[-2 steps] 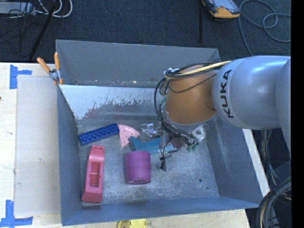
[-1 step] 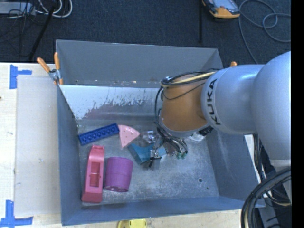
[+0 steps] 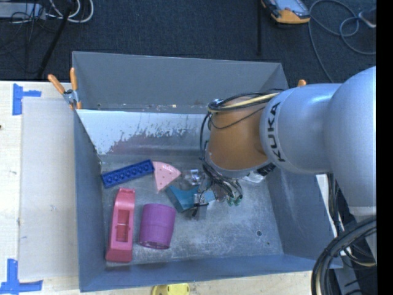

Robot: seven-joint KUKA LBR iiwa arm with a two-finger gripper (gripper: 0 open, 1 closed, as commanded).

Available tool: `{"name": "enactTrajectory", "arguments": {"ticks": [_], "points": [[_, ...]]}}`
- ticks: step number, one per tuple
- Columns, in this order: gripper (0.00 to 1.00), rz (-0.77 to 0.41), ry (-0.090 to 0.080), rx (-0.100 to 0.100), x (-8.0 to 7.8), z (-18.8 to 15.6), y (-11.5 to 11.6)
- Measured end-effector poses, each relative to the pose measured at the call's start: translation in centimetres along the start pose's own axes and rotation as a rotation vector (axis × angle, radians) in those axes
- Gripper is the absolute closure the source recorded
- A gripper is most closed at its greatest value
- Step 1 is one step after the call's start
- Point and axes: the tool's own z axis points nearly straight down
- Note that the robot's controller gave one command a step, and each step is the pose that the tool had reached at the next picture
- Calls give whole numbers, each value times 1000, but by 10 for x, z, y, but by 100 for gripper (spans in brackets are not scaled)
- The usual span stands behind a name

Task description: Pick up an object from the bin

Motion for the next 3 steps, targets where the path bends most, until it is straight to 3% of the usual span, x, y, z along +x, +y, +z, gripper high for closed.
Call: {"name": "enactTrajectory", "arguments": {"ticks": [1,2,3], "points": [[100,-2,13,2,-20,-37,4],[100,-3,16,2,-13,-94,11],[100,-18,-4,-1,-28,-83,32]]}}
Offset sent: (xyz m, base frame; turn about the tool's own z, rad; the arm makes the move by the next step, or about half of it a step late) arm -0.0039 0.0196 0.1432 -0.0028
